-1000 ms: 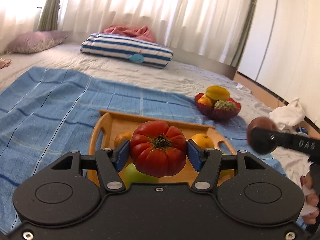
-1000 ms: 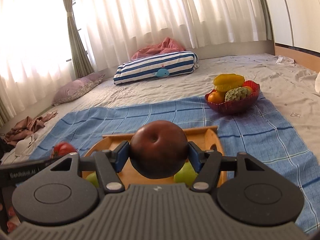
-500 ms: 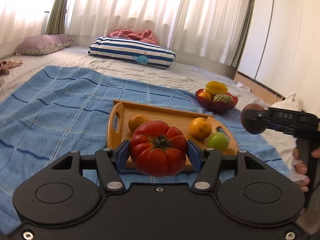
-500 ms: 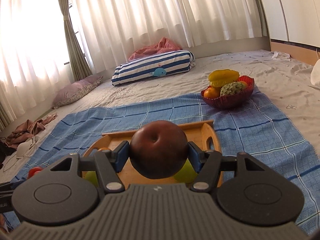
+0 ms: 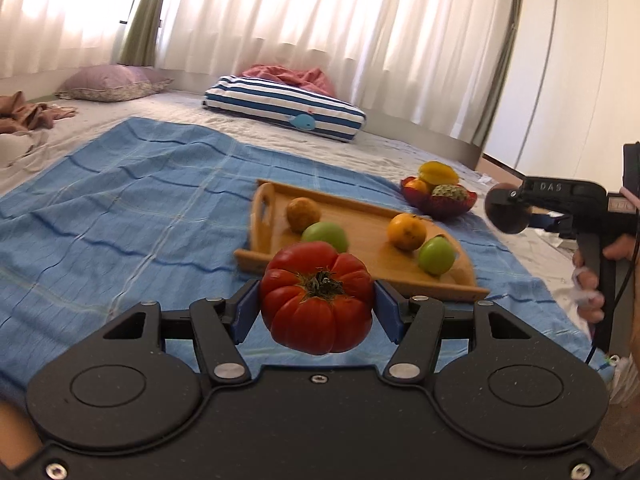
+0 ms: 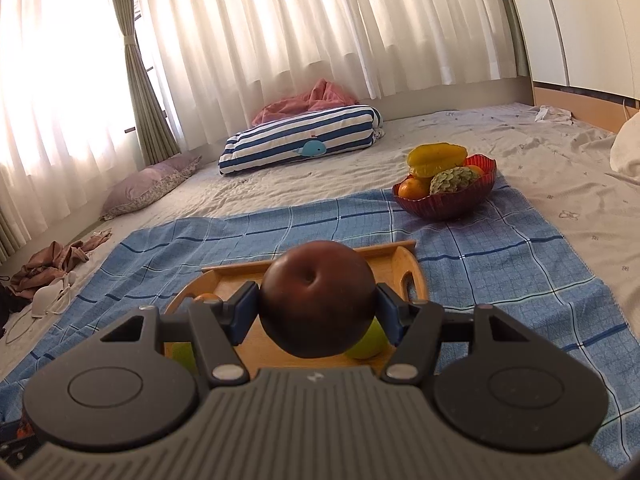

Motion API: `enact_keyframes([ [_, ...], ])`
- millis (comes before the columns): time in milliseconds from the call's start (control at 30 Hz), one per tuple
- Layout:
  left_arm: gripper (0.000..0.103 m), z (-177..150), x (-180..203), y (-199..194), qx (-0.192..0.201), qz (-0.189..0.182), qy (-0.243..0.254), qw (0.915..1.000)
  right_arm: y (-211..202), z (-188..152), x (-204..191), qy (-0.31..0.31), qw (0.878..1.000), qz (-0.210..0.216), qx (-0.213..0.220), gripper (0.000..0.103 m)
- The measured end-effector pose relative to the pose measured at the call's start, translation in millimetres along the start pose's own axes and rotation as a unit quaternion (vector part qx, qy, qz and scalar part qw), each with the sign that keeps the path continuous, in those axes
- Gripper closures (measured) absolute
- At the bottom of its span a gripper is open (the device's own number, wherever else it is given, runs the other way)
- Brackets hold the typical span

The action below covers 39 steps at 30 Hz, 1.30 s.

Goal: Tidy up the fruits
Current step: 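Lift both held fruits and carry them over the wooden tray, then lower the tomato and dark fruit onto the tray and open both tools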

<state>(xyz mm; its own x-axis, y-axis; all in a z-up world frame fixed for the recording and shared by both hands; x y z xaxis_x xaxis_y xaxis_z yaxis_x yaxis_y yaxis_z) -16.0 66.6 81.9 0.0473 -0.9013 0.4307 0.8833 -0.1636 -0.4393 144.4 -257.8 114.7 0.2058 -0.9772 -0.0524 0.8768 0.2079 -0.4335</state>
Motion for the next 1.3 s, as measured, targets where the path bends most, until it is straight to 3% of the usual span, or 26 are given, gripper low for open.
enact_keyframes([
  [333, 0.044, -7, -22, -15, -0.004, 0.03, 0.007, 0.9995, 9, -11, -2, -0.001, 1.0, 0.005, -0.014, 0.038],
  [767, 0.044, 86, 38, -7, 0.022, -0.022, 0.021, 0.9993, 3, 16, -5, 0.003, 1.0, 0.016, -0.002, 0.038],
  [967, 0.044, 122, 81, 24, 0.044, -0.037, 0.056, 0.9968, 0, 46, -11, -0.014, 1.0, 0.014, 0.018, 0.038],
  [1300, 0.044, 150, 121, 130, 0.013, -0.013, 0.075, 0.997, 17, 78, -18, -0.045, 0.999, 0.011, 0.024, 0.038],
])
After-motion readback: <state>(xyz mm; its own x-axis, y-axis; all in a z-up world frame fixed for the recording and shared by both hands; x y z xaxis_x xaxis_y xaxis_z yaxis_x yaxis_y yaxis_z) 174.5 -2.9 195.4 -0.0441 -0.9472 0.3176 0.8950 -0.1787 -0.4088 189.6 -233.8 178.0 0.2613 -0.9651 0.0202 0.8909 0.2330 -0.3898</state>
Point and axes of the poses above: each gripper's, at about its wrist camera, not at the fingertips, and y roughly the way its jaws point, x to its right, z to its top, the point moved 5 cm from there along y, roughly the way its jaws point, and after that the axes turned 13 degrees about -y, right-handed, at the moved point
